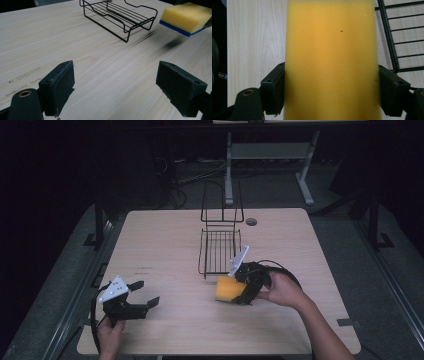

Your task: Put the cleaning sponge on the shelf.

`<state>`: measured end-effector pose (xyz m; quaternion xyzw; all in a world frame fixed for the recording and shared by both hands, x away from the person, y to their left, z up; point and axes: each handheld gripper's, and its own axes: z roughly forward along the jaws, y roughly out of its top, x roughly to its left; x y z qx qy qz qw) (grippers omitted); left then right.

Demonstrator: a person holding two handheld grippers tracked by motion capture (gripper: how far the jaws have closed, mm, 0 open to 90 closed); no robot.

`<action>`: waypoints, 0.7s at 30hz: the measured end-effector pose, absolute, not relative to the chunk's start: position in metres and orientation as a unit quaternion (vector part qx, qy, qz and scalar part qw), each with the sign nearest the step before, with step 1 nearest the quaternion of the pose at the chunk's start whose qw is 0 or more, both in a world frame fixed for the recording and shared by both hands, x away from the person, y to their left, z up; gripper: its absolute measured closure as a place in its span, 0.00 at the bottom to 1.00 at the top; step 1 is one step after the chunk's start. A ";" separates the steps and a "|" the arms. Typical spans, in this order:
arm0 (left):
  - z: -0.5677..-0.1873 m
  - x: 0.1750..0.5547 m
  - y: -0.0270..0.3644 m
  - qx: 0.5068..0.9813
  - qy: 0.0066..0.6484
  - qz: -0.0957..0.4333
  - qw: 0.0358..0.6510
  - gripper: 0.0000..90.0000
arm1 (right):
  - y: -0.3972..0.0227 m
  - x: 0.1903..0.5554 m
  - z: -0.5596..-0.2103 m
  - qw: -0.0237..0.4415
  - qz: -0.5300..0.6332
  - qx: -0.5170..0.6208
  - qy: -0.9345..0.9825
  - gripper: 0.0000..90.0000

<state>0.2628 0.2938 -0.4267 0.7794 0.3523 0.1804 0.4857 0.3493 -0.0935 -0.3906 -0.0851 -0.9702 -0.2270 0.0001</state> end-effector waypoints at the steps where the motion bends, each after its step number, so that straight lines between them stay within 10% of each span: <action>1: -0.427 0.263 0.294 0.779 0.353 0.180 0.486 0.16 | -0.093 0.351 -0.390 -0.001 -0.227 -0.085 -0.970 0.24; 21: -0.426 0.263 0.296 0.777 0.355 0.182 0.487 0.16 | -0.083 0.378 -0.379 0.011 -0.222 -0.083 -0.971 0.24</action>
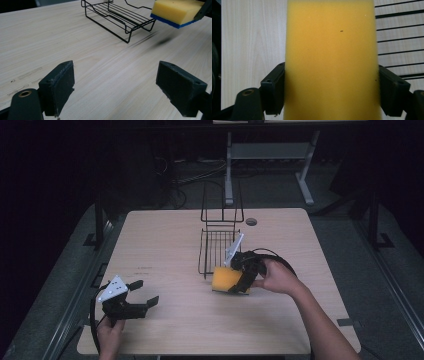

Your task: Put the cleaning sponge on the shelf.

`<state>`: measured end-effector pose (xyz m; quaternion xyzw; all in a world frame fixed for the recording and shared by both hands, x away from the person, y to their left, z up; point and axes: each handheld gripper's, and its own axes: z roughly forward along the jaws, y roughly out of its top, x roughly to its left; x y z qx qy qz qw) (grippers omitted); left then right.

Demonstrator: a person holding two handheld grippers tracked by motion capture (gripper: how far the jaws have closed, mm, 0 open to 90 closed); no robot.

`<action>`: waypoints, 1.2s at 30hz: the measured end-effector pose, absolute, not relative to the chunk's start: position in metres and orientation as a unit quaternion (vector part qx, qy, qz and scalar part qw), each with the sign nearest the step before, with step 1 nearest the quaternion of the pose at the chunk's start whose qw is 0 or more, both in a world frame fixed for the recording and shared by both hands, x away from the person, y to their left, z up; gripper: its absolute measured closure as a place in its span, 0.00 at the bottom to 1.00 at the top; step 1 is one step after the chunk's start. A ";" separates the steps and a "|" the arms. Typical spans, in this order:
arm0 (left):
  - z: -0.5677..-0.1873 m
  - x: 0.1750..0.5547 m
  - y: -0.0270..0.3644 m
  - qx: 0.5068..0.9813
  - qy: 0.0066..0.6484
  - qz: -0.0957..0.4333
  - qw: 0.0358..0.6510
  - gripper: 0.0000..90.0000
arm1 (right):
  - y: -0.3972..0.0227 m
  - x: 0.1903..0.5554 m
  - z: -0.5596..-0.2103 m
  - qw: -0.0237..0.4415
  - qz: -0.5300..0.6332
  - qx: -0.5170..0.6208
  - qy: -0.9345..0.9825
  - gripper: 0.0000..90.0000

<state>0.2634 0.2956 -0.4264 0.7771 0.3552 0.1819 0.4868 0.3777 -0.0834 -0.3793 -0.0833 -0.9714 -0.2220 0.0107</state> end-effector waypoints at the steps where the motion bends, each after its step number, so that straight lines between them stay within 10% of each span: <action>1: -0.426 0.263 0.296 0.777 0.356 0.182 0.486 0.16 | -0.083 0.379 -0.379 0.011 -0.220 -0.085 -0.972 0.24; 36: -0.427 0.266 0.297 0.776 0.358 0.183 0.485 0.16 | -0.071 0.406 -0.374 0.013 -0.215 -0.070 -0.974 0.24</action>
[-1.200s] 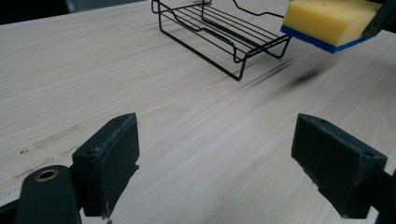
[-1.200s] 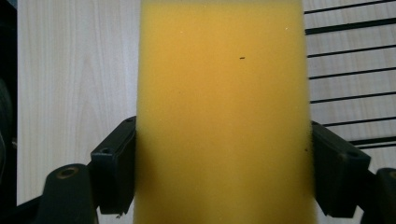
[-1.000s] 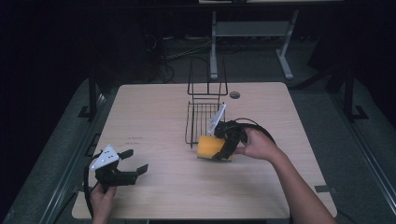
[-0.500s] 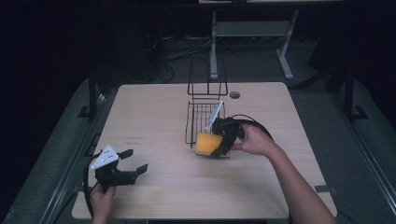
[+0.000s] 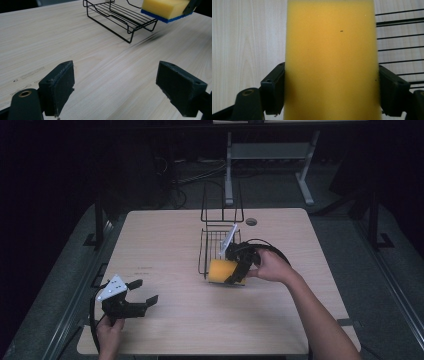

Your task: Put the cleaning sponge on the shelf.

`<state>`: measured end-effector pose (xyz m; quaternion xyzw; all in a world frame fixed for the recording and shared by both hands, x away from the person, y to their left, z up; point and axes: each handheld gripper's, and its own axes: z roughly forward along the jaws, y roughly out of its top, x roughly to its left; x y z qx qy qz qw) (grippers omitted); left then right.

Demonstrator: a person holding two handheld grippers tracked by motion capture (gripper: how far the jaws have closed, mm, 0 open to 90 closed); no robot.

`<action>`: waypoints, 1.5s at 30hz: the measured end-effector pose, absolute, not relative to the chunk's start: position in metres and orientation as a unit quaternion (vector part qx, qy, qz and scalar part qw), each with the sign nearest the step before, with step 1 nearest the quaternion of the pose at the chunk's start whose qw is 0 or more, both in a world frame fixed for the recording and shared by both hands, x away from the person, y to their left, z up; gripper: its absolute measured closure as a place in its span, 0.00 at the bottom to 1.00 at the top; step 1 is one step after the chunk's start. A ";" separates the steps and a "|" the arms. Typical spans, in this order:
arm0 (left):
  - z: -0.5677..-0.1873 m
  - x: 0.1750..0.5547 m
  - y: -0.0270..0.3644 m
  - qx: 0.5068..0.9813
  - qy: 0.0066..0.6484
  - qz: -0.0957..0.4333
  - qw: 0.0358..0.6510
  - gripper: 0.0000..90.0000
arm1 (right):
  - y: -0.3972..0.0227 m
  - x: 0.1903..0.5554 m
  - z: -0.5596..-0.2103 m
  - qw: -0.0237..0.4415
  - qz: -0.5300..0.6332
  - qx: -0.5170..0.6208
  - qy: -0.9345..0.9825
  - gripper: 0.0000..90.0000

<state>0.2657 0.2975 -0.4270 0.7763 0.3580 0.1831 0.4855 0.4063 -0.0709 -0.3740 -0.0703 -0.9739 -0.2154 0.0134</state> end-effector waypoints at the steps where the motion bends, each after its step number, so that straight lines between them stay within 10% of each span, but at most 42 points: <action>1: -0.427 0.266 0.298 0.776 0.358 0.183 0.486 0.16 | -0.070 0.407 -0.374 0.013 -0.213 -0.069 -0.975 0.24; 45: -0.427 0.266 0.297 0.779 0.354 0.183 0.484 0.16 | -0.060 0.436 -0.380 0.024 -0.208 -0.078 -0.975 0.24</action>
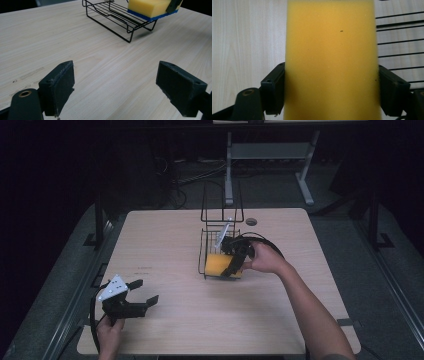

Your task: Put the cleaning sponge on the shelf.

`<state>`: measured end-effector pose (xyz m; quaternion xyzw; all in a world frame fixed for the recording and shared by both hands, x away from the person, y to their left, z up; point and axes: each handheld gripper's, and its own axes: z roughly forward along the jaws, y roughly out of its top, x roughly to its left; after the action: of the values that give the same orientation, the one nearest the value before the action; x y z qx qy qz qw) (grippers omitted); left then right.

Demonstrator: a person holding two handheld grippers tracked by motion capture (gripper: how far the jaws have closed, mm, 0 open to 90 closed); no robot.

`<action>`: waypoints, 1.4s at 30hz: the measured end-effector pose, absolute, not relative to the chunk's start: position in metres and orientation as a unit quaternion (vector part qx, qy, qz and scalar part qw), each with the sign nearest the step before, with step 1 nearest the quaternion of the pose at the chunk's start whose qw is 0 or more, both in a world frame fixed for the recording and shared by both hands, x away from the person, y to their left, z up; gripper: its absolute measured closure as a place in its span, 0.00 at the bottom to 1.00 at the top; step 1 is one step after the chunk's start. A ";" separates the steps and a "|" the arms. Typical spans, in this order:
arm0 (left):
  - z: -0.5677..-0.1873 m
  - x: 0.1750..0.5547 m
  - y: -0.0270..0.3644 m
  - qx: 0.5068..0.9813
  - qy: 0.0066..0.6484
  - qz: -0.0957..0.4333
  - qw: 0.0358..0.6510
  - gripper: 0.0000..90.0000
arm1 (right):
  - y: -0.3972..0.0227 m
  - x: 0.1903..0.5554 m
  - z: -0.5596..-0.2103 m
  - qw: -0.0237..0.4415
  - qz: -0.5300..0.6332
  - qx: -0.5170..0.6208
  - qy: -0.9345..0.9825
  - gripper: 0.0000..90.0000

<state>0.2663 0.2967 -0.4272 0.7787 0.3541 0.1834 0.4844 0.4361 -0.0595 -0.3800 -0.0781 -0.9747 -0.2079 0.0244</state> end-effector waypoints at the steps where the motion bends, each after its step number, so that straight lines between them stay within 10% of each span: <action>1: -0.427 0.266 0.297 0.779 0.354 0.184 0.484 0.16 | -0.059 0.437 -0.379 0.025 -0.209 -0.077 -0.974 0.24; 42: -0.427 0.266 0.295 0.782 0.350 0.183 0.483 0.16 | -0.054 0.488 -0.394 0.033 -0.201 -0.101 -0.974 0.24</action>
<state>0.2658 0.2948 -0.4273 0.7819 0.3498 0.1828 0.4826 0.4875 -0.0535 -0.3938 -0.1014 -0.9738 -0.2010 0.0326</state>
